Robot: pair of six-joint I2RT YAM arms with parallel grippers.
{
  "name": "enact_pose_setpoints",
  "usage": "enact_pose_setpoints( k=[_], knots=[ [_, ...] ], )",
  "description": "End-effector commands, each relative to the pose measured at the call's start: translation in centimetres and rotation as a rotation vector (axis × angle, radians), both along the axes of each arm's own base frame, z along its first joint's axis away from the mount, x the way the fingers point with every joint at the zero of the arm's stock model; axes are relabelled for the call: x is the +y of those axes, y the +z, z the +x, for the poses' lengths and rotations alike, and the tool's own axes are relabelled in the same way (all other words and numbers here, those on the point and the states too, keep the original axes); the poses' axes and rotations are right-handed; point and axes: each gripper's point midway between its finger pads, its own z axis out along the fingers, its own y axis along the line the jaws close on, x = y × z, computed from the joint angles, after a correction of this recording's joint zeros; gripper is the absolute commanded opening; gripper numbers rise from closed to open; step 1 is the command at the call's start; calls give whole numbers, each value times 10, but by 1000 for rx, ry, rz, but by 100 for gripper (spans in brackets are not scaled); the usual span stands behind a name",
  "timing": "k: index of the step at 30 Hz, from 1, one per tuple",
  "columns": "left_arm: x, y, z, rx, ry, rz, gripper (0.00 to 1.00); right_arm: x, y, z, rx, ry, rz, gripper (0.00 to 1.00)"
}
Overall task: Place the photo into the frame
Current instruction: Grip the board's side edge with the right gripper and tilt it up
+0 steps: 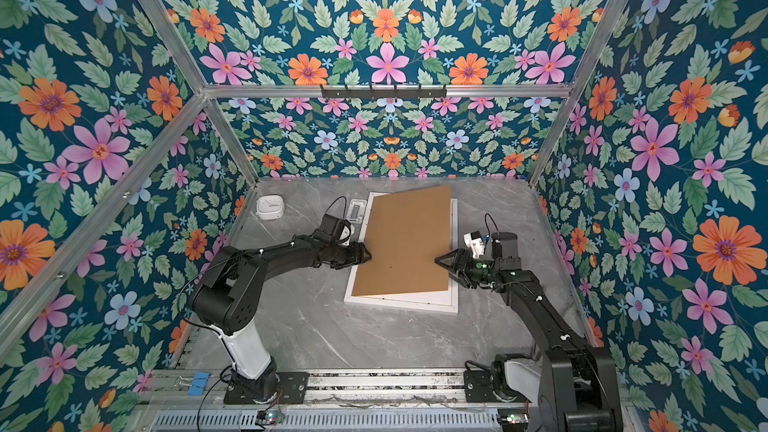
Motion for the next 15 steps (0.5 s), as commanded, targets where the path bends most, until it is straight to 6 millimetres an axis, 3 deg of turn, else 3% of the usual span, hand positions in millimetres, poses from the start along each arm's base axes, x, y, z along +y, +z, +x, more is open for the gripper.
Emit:
enact_pose_setpoints(
  k=[1, 11, 15],
  knots=[
    [-12, -5, -32, 135, -72, -75, 70, 5, 16, 1, -71, 53, 24, 57],
    [-11, -5, -31, 134, -69, -76, 70, 3, 8, 4, -37, 47, -11, 53],
    [-9, -2, -30, 132, -64, -79, 70, -1, 13, 6, -32, 26, -50, 44]
  ],
)
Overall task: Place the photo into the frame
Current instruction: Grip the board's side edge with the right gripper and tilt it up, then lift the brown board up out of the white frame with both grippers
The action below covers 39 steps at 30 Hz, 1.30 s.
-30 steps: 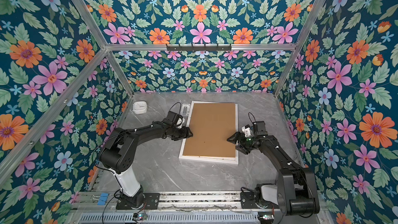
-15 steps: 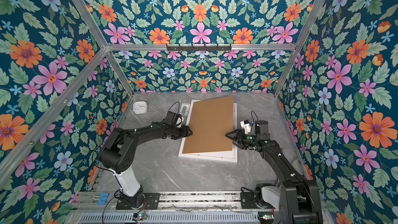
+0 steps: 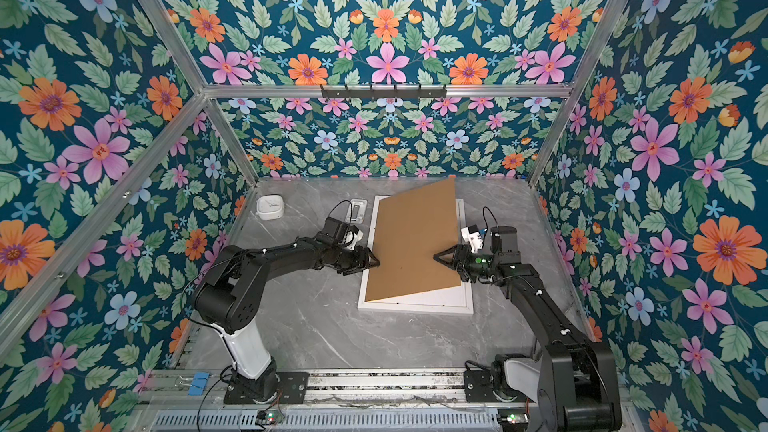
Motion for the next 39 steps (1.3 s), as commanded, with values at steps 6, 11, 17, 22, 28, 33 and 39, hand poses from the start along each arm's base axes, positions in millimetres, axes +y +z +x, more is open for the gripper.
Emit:
enact_pose_setpoints(
  k=[6, 11, 17, 22, 28, 33, 39],
  knots=[
    [7, 11, -4, 40, 11, -5, 71, -5, 15, 6, -21, -20, -53, 18],
    [14, 30, 5, 16, 29, -26, 72, -5, 37, 16, -37, -34, -43, 0],
    [25, 59, 18, -20, 57, -62, 72, -5, 70, 26, -46, -59, -25, 0],
    [31, 84, 28, -47, 74, -81, 73, -5, 105, 36, -79, -77, -7, 0],
    [36, 117, 43, -94, 106, -117, 74, -4, 138, 53, -88, -93, 60, 0],
    [40, 143, 59, -159, 166, -165, 75, -11, 162, 62, -118, -106, 121, 0],
    [42, 167, 73, -233, 226, -232, 76, -36, 180, 72, -145, -164, 182, 0]
  ],
)
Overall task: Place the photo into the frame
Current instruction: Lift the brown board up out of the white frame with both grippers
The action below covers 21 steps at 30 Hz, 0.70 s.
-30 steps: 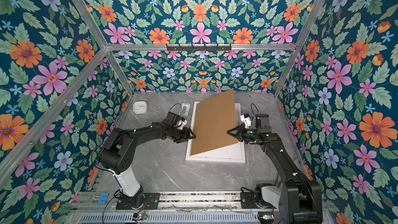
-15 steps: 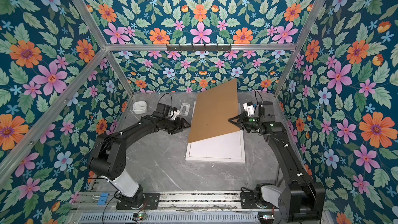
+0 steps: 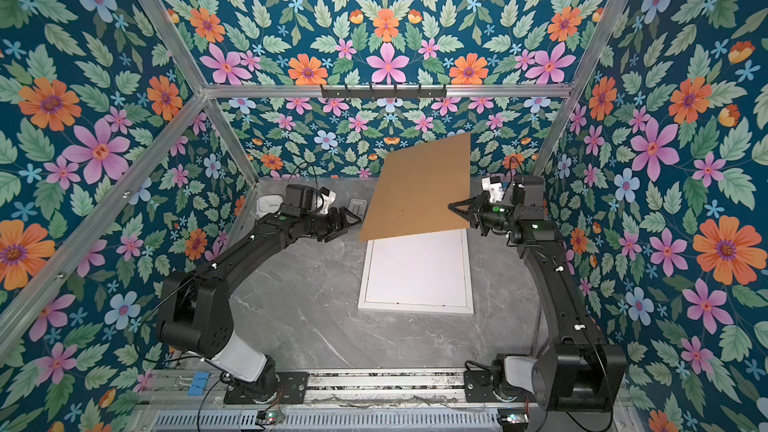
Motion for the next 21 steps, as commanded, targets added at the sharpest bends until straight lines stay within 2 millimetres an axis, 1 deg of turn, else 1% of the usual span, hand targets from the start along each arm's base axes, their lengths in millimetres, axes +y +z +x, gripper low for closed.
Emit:
enact_pose_setpoints(
  k=[1, 5, 9, 11, 16, 21],
  knots=[
    [0, 18, 13, -60, 42, -53, 76, -7, 30, 5, -113, 12, 46, 0],
    [-3, 23, 18, -72, 46, -105, 77, -26, 36, 10, -119, -32, 87, 0],
    [-6, 22, 21, -77, 36, -124, 77, -42, 41, 14, -119, -56, 132, 0],
    [-8, 24, 24, -83, 26, -140, 78, -43, 41, 14, -118, -48, 135, 0],
    [-17, 37, 32, -93, -12, -200, 79, -41, 34, 9, -115, -25, 111, 0],
    [-18, 62, 36, -116, -23, -316, 82, -38, 21, 5, -111, 7, 107, 0]
  ],
)
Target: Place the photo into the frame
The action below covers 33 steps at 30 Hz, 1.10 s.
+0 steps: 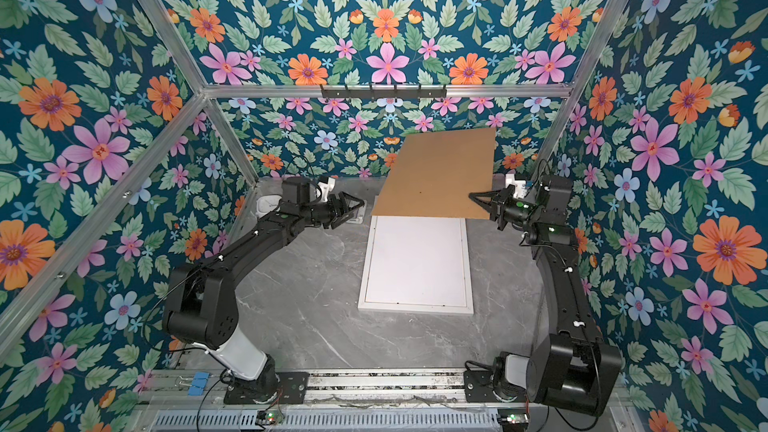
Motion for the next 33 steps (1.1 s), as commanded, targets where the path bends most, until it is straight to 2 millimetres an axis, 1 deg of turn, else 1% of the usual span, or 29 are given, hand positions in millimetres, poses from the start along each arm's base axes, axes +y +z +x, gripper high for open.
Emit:
enact_pose_setpoints(
  k=[1, 4, 8, 11, 15, 18, 21, 27, 33],
  knots=[
    [-5, 29, 1, -56, -34, -103, 82, 5, 7, -5, -98, 60, -23, 0],
    [-6, 34, 1, -42, -35, -141, 82, 7, 5, -6, -111, 74, -15, 0],
    [-8, 28, 2, 0, -24, -157, 82, 14, 9, -8, -141, 102, -16, 0],
    [-14, 26, 0, 14, -34, -176, 80, 27, 12, -10, -168, 147, -27, 0],
    [-20, 20, -4, 42, -54, -199, 78, 50, 17, -10, -186, 214, -32, 0],
    [-20, 24, -6, 38, -63, -229, 78, 63, 18, -9, -185, 240, -46, 0],
    [-20, 30, -9, 26, -76, -236, 78, 71, 19, -10, -185, 253, -49, 0],
    [-8, 32, -7, 13, -58, -252, 76, 73, 19, -12, -183, 245, -60, 0],
    [17, 34, -5, -1, 7, -275, 75, 72, 12, -15, -166, 243, -72, 0]
  ],
)
